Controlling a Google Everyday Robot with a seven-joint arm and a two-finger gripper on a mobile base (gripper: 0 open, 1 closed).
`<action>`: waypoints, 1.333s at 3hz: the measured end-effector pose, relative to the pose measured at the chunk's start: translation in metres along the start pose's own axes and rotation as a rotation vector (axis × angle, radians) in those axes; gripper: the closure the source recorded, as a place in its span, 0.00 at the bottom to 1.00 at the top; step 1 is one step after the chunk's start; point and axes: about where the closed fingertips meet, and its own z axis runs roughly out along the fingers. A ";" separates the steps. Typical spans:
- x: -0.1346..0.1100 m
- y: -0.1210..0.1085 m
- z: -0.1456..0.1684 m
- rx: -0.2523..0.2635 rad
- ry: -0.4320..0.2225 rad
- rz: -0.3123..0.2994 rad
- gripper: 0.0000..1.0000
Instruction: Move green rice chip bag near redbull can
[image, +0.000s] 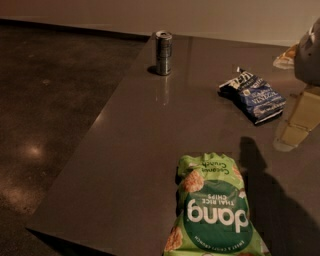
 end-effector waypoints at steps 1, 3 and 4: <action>0.000 0.000 0.000 0.000 0.000 0.000 0.00; -0.022 0.020 0.003 -0.065 -0.074 -0.171 0.00; -0.037 0.054 0.014 -0.161 -0.138 -0.357 0.00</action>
Offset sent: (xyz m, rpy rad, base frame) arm -0.0111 0.0367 -0.0054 0.0347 0.0293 0.2770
